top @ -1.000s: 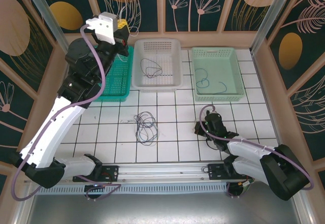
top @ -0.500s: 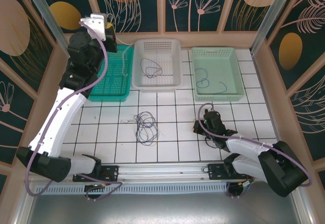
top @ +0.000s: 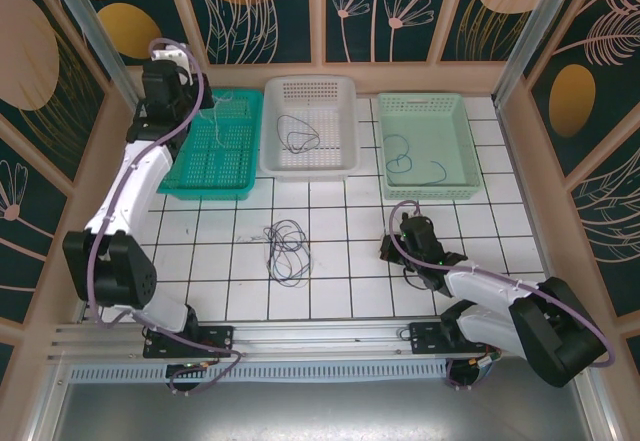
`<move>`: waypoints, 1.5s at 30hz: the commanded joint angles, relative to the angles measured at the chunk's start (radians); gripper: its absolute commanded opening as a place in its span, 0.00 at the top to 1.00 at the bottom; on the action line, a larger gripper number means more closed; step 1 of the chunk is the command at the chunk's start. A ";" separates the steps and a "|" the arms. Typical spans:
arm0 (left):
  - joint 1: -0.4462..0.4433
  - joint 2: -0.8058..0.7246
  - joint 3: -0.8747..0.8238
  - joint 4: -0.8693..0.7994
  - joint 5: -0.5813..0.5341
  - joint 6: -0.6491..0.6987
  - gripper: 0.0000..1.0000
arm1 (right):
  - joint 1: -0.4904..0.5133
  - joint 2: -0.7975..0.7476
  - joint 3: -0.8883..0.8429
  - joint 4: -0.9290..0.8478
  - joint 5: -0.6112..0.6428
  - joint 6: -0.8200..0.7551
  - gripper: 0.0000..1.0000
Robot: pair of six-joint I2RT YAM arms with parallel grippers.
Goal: Untangle the cables
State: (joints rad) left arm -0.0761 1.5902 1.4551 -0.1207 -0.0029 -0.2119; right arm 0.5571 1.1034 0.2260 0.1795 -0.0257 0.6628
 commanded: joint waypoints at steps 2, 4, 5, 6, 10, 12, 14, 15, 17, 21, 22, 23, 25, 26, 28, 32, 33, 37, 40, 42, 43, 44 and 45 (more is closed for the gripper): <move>0.015 0.041 -0.062 -0.030 0.067 -0.088 1.00 | -0.004 -0.018 0.041 -0.034 -0.015 -0.015 1.00; 0.015 0.050 -0.099 -0.022 0.068 -0.110 1.00 | -0.004 -0.039 0.048 -0.042 -0.019 -0.015 1.00; 0.015 0.058 -0.114 -0.026 0.059 -0.118 1.00 | -0.004 -0.053 0.053 -0.047 -0.017 -0.015 1.00; 0.016 0.064 -0.124 -0.029 0.048 -0.123 1.00 | -0.004 -0.068 0.056 -0.054 -0.015 -0.016 1.00; 0.017 0.082 -0.155 -0.041 0.039 -0.134 0.99 | -0.004 -0.132 0.071 -0.078 -0.018 -0.026 1.00; 0.016 0.085 -0.166 -0.046 0.026 -0.144 0.86 | -0.005 -0.163 0.081 -0.085 -0.035 -0.034 1.00; 0.016 0.086 -0.176 -0.051 0.022 -0.148 0.72 | -0.005 -0.185 0.094 -0.091 -0.048 -0.037 1.00; 0.016 0.085 -0.184 -0.053 0.022 -0.151 0.60 | -0.004 -0.194 0.103 -0.093 -0.056 -0.039 1.00; 0.016 0.081 -0.201 -0.054 0.013 -0.150 0.44 | -0.005 -0.207 0.124 -0.092 -0.082 -0.047 1.00; 0.017 0.067 -0.229 -0.064 -0.010 -0.146 0.16 | -0.004 -0.215 0.180 -0.097 -0.122 -0.068 1.00; 0.018 0.061 -0.238 -0.065 -0.013 -0.147 0.07 | -0.004 -0.212 0.200 -0.104 -0.131 -0.074 1.00; 0.016 0.054 -0.249 -0.065 -0.014 -0.149 0.02 | -0.005 -0.208 0.216 -0.111 -0.142 -0.081 1.00; 0.015 0.030 -0.271 -0.055 -0.008 -0.157 0.02 | -0.005 -0.200 0.246 -0.115 -0.169 -0.090 1.00; 0.015 0.012 -0.285 -0.047 -0.008 -0.162 0.02 | -0.005 -0.197 0.258 -0.114 -0.183 -0.092 1.00; 0.011 -0.025 -0.312 -0.026 0.002 -0.167 0.01 | -0.005 -0.194 0.276 -0.101 -0.202 -0.095 1.00; -0.040 -0.121 -0.371 0.033 0.004 -0.126 0.01 | -0.004 -0.189 0.301 -0.060 -0.219 -0.089 1.00; -0.063 -0.142 -0.381 0.047 -0.005 -0.110 0.02 | -0.005 -0.183 0.306 -0.049 -0.225 -0.086 1.00; -0.158 -0.212 -0.419 0.092 -0.008 -0.050 0.01 | -0.005 -0.138 0.343 -0.001 -0.283 -0.071 1.00; -0.198 -0.263 -0.467 0.159 0.044 -0.049 0.01 | -0.005 -0.106 0.385 0.023 -0.333 -0.066 1.00; -0.228 -0.300 -0.505 0.208 0.094 -0.036 0.01 | -0.004 -0.087 0.410 0.037 -0.353 -0.068 1.00; -0.240 -0.320 -0.520 0.231 0.127 -0.029 0.01 | -0.005 -0.076 0.423 0.034 -0.355 -0.073 1.00; -0.253 -0.335 -0.526 0.253 0.171 -0.025 0.02 | -0.005 -0.063 0.440 0.024 -0.349 -0.082 1.00; -0.263 -0.345 -0.529 0.271 0.218 -0.026 0.02 | -0.005 -0.051 0.455 0.005 -0.335 -0.092 1.00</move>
State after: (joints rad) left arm -0.3145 1.2823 0.9463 0.0425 0.0933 -0.2729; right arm 0.5568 1.0309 0.6247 0.1532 -0.3351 0.5850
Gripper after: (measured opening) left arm 0.985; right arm 0.058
